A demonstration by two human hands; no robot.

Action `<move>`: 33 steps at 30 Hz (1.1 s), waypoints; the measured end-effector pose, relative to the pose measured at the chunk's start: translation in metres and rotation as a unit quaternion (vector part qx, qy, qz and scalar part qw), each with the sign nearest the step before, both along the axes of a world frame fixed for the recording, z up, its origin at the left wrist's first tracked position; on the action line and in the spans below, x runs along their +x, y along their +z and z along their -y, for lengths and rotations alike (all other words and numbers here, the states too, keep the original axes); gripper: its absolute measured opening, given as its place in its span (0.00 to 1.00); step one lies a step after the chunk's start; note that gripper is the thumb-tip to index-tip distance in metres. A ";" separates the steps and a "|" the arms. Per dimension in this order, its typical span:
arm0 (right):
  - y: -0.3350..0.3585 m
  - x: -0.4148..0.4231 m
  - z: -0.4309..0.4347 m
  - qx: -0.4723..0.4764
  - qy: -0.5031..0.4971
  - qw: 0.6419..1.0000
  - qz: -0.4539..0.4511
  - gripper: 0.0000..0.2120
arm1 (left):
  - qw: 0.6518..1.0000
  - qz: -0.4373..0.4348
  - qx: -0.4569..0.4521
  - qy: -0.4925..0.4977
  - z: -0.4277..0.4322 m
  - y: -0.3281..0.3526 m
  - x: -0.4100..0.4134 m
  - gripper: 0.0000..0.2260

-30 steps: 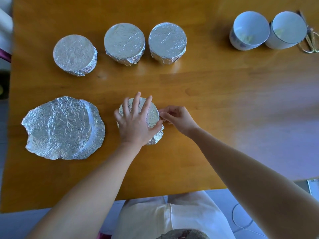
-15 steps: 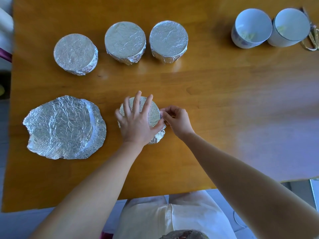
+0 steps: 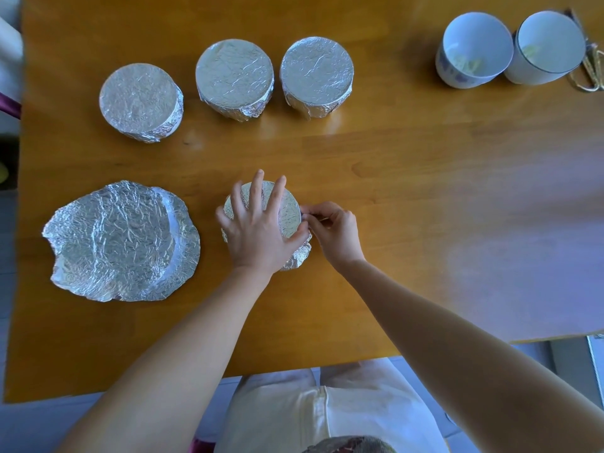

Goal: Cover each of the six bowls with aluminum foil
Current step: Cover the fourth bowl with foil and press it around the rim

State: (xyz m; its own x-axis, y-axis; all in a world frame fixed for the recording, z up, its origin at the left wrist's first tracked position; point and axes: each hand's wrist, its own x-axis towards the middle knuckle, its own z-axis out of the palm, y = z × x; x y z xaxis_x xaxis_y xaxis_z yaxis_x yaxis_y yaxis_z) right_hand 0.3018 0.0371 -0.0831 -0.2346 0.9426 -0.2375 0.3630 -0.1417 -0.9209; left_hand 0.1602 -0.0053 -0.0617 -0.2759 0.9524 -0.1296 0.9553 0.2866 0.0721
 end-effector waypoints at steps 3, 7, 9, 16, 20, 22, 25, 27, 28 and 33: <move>0.001 0.002 0.010 -0.045 0.009 0.998 -0.038 0.12 | 1.000 0.006 -0.004 0.011 -0.001 -0.001 0.001 0.37; 0.007 0.000 0.012 -0.132 0.023 0.987 -0.090 0.15 | 0.999 0.008 -0.006 0.034 -0.002 0.000 0.003 0.37; 0.012 0.002 0.008 -0.145 0.049 0.985 -0.083 0.17 | 0.999 0.010 -0.007 0.047 -0.002 0.000 0.004 0.37; 0.024 0.003 -0.007 -0.179 0.140 0.973 -0.032 0.23 | 0.991 0.066 -0.012 0.117 -0.005 0.006 0.011 0.35; 0.020 0.005 -0.011 -0.151 0.187 0.970 0.031 0.22 | 0.975 0.138 0.017 0.176 -0.004 0.014 0.015 0.35; 0.019 0.006 -0.012 -0.144 0.202 0.968 0.037 0.22 | 0.974 0.141 0.012 0.176 0.000 0.015 0.014 0.34; 0.017 0.006 -0.015 -0.141 0.218 0.965 0.047 0.22 | 0.975 0.146 0.001 0.169 0.011 0.015 0.011 0.35; 0.017 0.004 -0.020 -0.146 0.218 0.964 0.043 0.22 | 0.978 0.137 0.002 0.157 0.023 0.016 0.009 0.40; 0.017 0.003 -0.022 -0.148 0.217 0.964 0.038 0.22 | 0.980 0.125 0.000 0.151 0.029 0.016 0.008 0.44; 0.020 -0.006 -0.027 -0.145 0.224 0.963 0.044 0.21 | 0.987 0.089 -0.009 0.136 0.042 0.015 0.005 0.54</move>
